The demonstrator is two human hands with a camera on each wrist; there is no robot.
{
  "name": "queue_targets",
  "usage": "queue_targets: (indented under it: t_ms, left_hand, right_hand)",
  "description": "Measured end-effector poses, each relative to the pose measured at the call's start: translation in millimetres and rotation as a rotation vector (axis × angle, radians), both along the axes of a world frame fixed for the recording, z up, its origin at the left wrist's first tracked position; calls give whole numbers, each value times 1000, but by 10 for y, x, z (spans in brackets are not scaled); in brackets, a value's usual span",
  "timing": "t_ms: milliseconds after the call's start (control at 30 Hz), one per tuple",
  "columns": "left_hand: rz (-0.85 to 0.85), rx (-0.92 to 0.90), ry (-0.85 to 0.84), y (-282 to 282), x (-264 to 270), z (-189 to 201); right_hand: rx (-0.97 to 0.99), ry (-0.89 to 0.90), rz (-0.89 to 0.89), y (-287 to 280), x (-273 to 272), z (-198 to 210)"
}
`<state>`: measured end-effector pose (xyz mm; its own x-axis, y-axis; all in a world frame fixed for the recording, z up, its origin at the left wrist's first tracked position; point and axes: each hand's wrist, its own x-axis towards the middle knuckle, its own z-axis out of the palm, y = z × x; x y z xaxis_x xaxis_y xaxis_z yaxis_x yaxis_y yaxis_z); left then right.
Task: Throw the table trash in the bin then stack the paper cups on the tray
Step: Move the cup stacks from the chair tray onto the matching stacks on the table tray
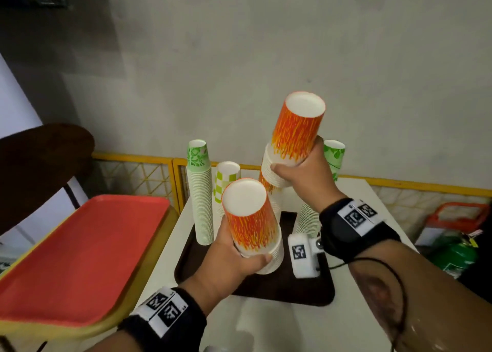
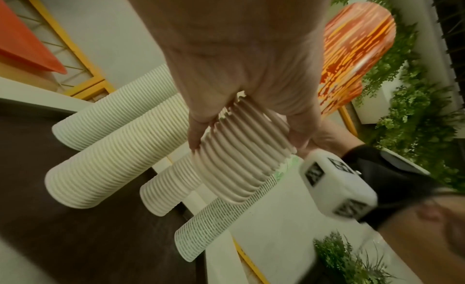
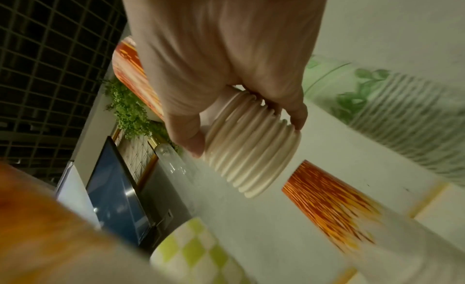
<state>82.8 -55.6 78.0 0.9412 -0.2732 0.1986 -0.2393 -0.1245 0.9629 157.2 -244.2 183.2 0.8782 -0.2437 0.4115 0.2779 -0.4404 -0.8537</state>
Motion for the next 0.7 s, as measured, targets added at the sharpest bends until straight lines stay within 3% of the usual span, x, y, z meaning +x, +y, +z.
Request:
queue_targets:
  t_ms: [133,267,600,700]
  left_hand:
    - [5,11,-15,-2,28,62]
    - [38,36,-23,108,47,77]
    - [55,95,-28,347,-81,149]
    - [29,100,-48,326,-46,317]
  right_hand:
    - [-10,-21,-10,10,473,141]
    - [-40,11,-25,-5,847,33]
    - [-127,380,56,-28,1151,-814]
    - [-67,386,31,-94,1127,-964]
